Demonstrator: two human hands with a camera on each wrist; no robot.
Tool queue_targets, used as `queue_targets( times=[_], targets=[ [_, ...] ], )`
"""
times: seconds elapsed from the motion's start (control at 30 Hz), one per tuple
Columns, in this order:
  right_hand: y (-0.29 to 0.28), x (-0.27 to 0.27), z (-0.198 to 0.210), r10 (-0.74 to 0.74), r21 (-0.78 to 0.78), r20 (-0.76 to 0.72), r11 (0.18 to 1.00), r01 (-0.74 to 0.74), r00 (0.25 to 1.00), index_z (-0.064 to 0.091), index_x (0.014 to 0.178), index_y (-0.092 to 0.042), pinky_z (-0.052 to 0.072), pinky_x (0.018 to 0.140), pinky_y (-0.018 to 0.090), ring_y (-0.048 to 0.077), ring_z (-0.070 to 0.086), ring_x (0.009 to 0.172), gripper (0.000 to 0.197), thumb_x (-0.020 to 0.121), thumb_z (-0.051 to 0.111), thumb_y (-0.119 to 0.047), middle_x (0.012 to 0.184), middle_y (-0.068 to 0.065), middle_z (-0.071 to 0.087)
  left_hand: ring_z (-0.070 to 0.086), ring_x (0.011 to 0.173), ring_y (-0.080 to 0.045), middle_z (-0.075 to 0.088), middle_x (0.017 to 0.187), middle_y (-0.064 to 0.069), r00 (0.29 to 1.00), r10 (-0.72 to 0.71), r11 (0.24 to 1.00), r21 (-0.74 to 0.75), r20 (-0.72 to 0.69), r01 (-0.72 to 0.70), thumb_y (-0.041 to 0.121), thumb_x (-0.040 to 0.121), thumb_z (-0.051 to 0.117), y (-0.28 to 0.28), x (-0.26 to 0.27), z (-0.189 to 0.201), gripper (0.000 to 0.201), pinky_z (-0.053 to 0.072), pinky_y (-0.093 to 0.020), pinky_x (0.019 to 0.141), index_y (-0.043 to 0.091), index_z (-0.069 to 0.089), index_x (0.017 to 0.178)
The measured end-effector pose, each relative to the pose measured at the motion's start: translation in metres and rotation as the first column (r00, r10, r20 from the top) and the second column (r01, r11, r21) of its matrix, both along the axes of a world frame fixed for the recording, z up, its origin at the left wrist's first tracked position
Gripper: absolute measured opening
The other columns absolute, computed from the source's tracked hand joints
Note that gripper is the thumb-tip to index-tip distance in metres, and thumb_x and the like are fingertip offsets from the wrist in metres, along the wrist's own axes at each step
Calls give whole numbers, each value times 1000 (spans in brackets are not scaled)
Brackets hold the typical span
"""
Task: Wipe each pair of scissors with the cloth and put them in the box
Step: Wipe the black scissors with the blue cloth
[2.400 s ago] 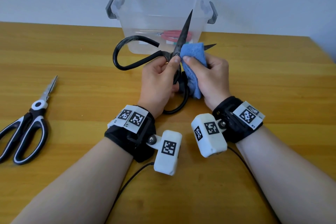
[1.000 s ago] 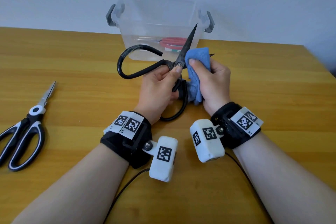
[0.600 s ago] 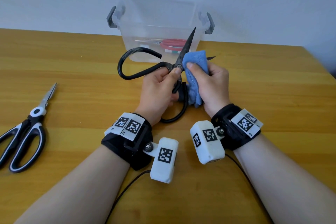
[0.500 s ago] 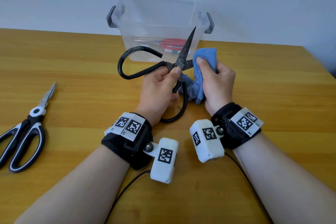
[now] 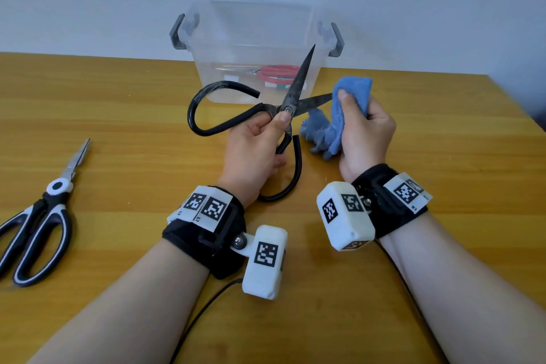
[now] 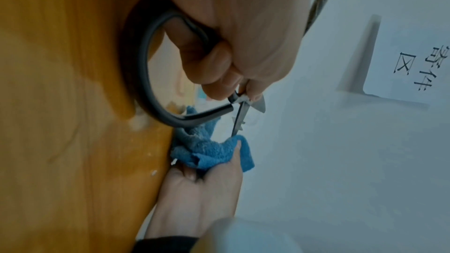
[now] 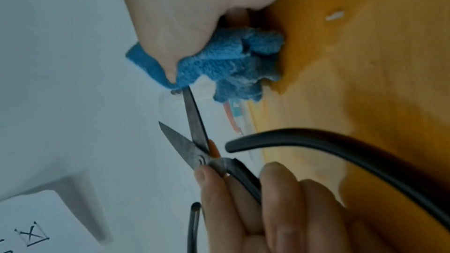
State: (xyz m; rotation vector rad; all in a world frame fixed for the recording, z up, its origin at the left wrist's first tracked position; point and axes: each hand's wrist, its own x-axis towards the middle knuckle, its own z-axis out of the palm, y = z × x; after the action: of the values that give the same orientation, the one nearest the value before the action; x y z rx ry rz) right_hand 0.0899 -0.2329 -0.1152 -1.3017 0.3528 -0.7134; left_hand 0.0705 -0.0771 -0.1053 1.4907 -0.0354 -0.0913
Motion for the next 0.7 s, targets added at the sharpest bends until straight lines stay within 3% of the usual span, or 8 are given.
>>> queue_targets(
  times=[0.1, 0.2, 0.27, 0.33, 0.43, 0.5, 0.6, 0.7],
  targets=[
    [-4, 0, 3, -52, 121, 7, 991, 51, 999, 67, 61, -23, 47, 67, 35, 18, 51, 70, 30, 89, 75, -16, 64, -5, 54, 37, 41, -12, 32, 50, 14, 999, 26, 1000, -18, 19, -26, 31, 103, 62, -1, 0, 1, 37, 30, -15, 37, 18, 54, 70],
    [0, -2, 7, 80, 171, 35, 982, -85, 996, 74, 69, -21, 51, 70, 37, 17, 59, 74, 23, 89, 75, -12, 72, -1, 63, 29, 46, -14, 29, 53, 9, 998, 52, 997, -56, 23, -50, 27, 104, 62, -2, 0, 2, 37, 31, -15, 37, 13, 52, 71],
    [6, -5, 6, 268, 26, -1, 963, -268, 963, 76, 69, -22, 54, 70, 39, 19, 64, 72, 18, 85, 76, -13, 71, -1, 69, 30, 43, -12, 29, 52, 8, 999, 39, 996, -77, 34, -36, 25, 104, 61, -2, 1, 2, 38, 29, -16, 36, 14, 48, 70],
    [13, -9, 5, 363, -172, -69, 913, -370, 929, 74, 65, -24, 53, 66, 36, 18, 63, 69, 19, 82, 77, -15, 67, -3, 68, 31, 42, -13, 30, 53, 6, 999, 4, 997, -80, 39, -1, 25, 104, 61, -2, 1, 1, 40, 24, -16, 36, 17, 44, 69],
    [12, -7, 4, 282, -152, -41, 947, -284, 959, 72, 70, -20, 50, 64, 30, 14, 59, 67, 21, 87, 75, -9, 65, -6, 65, 32, 40, -13, 29, 55, 6, 999, -44, 996, -72, 11, 45, 27, 104, 61, 0, 1, 0, 44, 22, -16, 37, 20, 41, 65],
    [7, -4, 3, 168, -66, -5, 984, -168, 986, 69, 69, -15, 48, 62, 30, 15, 55, 67, 20, 87, 76, -11, 65, -3, 60, 34, 38, -11, 29, 53, 8, 998, -55, 996, -69, -14, 54, 27, 104, 61, 0, 1, 0, 44, 23, -15, 37, 23, 47, 62],
    [-1, -2, 2, 3, 46, -8, 999, -3, 1000, 67, 65, -20, 46, 56, 30, 19, 53, 64, 24, 88, 75, -16, 62, -3, 56, 37, 37, -10, 27, 56, 7, 1000, -24, 999, -38, -20, 23, 30, 103, 62, -1, 0, 1, 46, 27, -15, 36, 27, 57, 57],
    [-6, -3, 3, -47, 107, -16, 993, 48, 999, 66, 86, -17, 40, 42, 26, 25, 52, 51, 9, 91, 72, -16, 69, 2, 62, 33, 42, -13, 28, 57, 5, 1000, 30, 997, -74, 8, -29, 28, 103, 62, -1, 1, 3, 40, 29, -15, 35, 21, 53, 65]
  ],
)
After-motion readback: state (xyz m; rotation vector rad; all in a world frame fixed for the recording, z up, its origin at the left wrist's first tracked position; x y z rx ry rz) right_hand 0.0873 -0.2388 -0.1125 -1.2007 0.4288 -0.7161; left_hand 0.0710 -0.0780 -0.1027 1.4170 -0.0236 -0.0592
